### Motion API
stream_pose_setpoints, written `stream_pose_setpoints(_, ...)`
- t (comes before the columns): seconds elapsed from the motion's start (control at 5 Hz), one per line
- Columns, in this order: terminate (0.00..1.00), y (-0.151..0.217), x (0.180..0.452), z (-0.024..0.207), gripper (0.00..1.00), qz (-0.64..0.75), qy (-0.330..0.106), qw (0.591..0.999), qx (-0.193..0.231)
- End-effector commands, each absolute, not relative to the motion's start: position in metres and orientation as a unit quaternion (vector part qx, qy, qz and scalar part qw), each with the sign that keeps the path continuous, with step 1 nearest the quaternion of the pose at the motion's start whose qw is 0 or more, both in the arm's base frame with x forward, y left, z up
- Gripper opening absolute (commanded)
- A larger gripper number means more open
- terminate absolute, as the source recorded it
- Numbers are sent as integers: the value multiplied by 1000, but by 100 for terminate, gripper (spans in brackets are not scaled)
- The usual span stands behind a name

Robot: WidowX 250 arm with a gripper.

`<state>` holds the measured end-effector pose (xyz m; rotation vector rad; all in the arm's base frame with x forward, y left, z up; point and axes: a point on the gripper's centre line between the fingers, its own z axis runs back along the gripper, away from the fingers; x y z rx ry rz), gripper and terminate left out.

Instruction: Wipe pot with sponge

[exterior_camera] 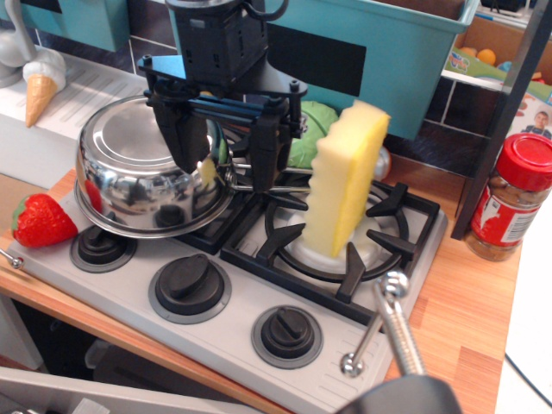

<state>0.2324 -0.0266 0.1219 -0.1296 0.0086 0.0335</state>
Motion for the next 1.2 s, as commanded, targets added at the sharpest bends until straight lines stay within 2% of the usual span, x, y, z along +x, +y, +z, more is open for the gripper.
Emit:
stream_pose_setpoints(0.0, 0, -27, 232, 122, 100, 17, 4, 998, -65)
stream_pose_setpoints(0.2, 0, -33, 239, 151, 100, 8, -43, 995, -85)
stream_pose_setpoints(0.4, 0, -41, 256, 179, 100, 17, -63, 992, -106)
stream_pose_setpoints(0.6, 0, -47, 281, 195, 100, 19, -82, 990, -112)
stream_pose_setpoints(0.8, 0, -56, 306, 190, 100, 29, -86, 990, -104)
stream_pose_setpoints(1.0, 0, -69, 320, 169, 100, 16, -60, 993, -101)
